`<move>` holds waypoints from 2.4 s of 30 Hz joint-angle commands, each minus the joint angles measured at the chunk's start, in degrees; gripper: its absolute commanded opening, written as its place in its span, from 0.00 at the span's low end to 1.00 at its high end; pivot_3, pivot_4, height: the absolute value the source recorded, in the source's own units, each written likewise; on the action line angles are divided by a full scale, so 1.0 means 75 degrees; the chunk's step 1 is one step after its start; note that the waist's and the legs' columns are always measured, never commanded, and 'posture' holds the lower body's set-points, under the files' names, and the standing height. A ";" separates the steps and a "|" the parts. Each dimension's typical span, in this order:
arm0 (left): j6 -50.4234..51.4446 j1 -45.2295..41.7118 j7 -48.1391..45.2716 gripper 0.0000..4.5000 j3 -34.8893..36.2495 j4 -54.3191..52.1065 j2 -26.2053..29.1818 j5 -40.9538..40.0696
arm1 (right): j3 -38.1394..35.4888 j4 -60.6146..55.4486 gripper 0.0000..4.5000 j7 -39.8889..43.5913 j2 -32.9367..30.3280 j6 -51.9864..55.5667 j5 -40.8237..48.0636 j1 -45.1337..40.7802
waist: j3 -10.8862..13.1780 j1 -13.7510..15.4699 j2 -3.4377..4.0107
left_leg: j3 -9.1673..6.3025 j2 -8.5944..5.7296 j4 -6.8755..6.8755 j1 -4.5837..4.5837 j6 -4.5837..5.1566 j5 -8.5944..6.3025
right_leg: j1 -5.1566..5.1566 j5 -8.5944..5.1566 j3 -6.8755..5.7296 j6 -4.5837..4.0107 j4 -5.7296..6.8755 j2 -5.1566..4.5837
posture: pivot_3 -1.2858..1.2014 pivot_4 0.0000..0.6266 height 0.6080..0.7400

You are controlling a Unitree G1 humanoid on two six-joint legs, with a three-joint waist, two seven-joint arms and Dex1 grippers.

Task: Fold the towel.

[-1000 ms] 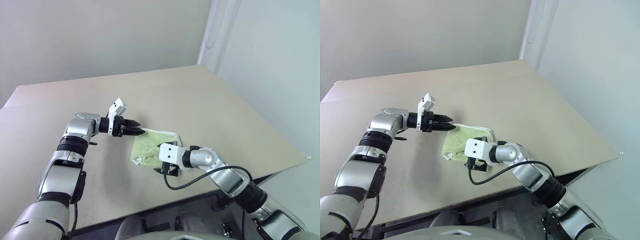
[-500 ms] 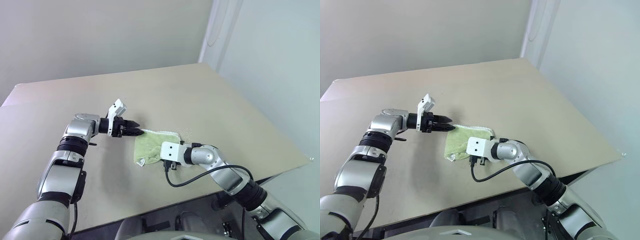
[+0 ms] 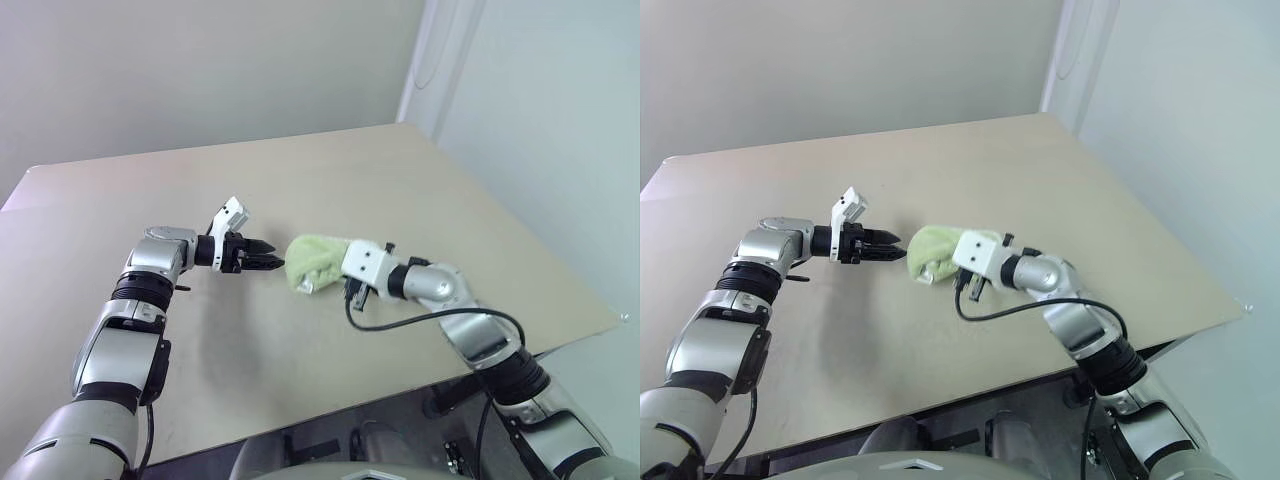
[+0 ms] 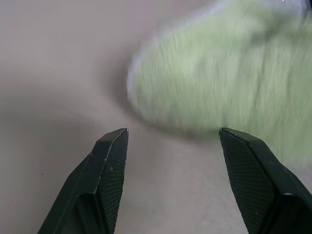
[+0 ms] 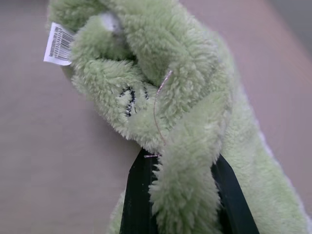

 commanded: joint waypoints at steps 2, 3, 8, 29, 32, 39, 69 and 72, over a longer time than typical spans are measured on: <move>-0.0004 -0.0271 -0.0176 0.70 0.0232 -0.0100 0.0066 -0.0087 | -0.1111 0.0100 0.00 -0.0394 -0.0522 -0.0081 -0.0037 -0.0284 | 0.0000 0.0023 0.0000 | 0.0001 -0.0001 0.0000 0.0000 0.0000 0.0000 | 0.0000 0.0000 0.0000 -0.0001 -0.0001 -0.0001 | 0.52 0.00 1.00; -0.0004 -0.0253 -0.0258 0.70 0.0223 -0.0131 0.0068 -0.0084 | -0.1323 0.0278 0.00 -0.0515 -0.0672 -0.0147 -0.0076 -0.0291 | 0.0000 0.0018 0.0000 | 0.0000 -0.0001 -0.0001 0.0000 0.0000 0.0000 | 0.0000 0.0000 0.0000 -0.0001 -0.0002 -0.0001 | 0.52 0.00 1.00; -0.0001 -0.0175 -0.0442 0.70 0.0318 -0.0329 0.0038 -0.0167 | -0.2168 0.1362 0.00 -0.1112 -0.1505 -0.0444 -0.0328 -0.0265 | 0.0001 0.0012 0.0001 | 0.0011 -0.0002 -0.0003 0.0000 0.0000 0.0000 | -0.0002 0.0000 0.0005 -0.0002 -0.0004 -0.0001 | 0.52 0.00 1.00; -0.1158 0.0644 -0.0622 0.70 0.0632 -0.1498 -0.0079 -0.0494 | -0.2961 0.4641 0.00 -0.2635 -0.0081 -0.0557 0.0357 0.0455 | 0.0000 -0.0325 0.0000 | 0.0026 0.0012 -0.0013 0.0132 0.0003 0.0001 | 0.0102 -0.0008 0.0048 0.0011 0.0012 0.0014 | 0.52 0.00 1.00; -0.1165 0.0659 -0.0588 0.70 0.0622 -0.1506 -0.0086 -0.0478 | -0.3012 0.4537 0.21 -0.2671 -0.0125 -0.0405 0.0356 0.0401 | -0.0001 -0.0382 0.0001 | 0.0016 0.0028 -0.0013 0.0142 0.0002 0.0001 | 0.0115 -0.0014 0.0042 0.0020 0.0014 0.0014 | 0.52 0.00 1.00; -0.1215 0.0723 -0.0568 0.70 0.0592 -0.1530 -0.0045 -0.0428 | -0.3151 0.3784 0.74 -0.2522 -0.0513 -0.0257 0.0394 0.0438 | 0.0001 -0.0393 0.0003 | 0.0017 0.0027 -0.0014 0.0136 0.0002 0.0001 | 0.0113 -0.0012 0.0042 0.0016 0.0008 0.0011 | 0.52 0.00 1.00; -0.1516 0.0782 -0.0069 0.70 0.1429 -0.1302 0.0161 -0.0811 | -0.4204 -0.1748 0.99 -0.0886 0.0736 0.2010 0.5669 0.1861 | 0.0014 -0.0190 0.0019 | 0.0017 0.0035 -0.0034 0.0117 -0.0002 -0.0002 | 0.0096 -0.0007 0.0029 0.0007 -0.0020 -0.0007 | 0.52 0.00 1.00; -0.1421 0.0878 0.0126 0.70 0.1484 -0.1368 0.0107 -0.0867 | -0.4119 -0.1680 0.99 -0.0958 0.0693 0.1998 0.5671 0.1777 | 0.0014 -0.0188 0.0020 | 0.0017 0.0035 -0.0038 0.0115 -0.0003 -0.0003 | 0.0094 -0.0007 0.0028 0.0007 -0.0023 -0.0007 | 0.52 0.00 1.00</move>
